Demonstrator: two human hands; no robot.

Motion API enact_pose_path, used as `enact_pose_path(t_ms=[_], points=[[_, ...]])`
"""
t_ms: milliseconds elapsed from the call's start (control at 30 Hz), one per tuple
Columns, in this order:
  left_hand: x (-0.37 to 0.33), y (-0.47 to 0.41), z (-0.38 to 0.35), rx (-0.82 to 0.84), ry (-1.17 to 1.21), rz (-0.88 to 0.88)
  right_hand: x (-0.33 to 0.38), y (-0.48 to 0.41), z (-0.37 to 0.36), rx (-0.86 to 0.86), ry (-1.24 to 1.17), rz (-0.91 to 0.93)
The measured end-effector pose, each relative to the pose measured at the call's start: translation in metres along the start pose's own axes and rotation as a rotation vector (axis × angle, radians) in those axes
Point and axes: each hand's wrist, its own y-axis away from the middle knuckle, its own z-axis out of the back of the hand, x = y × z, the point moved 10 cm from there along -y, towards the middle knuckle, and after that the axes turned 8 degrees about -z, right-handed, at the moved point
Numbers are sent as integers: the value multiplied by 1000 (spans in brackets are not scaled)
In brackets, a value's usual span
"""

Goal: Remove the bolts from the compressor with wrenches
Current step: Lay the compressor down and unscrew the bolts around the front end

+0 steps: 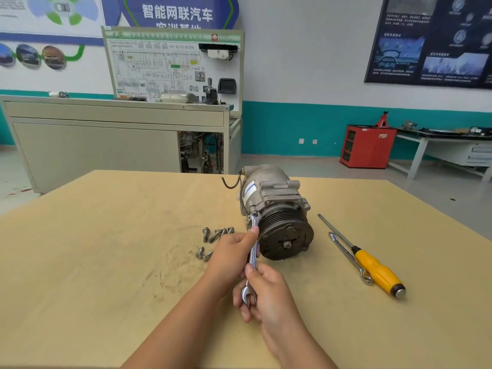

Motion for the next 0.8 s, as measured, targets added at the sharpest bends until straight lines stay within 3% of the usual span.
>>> enact_pose_path(t_ms=[800], points=[[2, 3, -4, 24, 20, 8, 3, 5, 7, -102, 86, 56]])
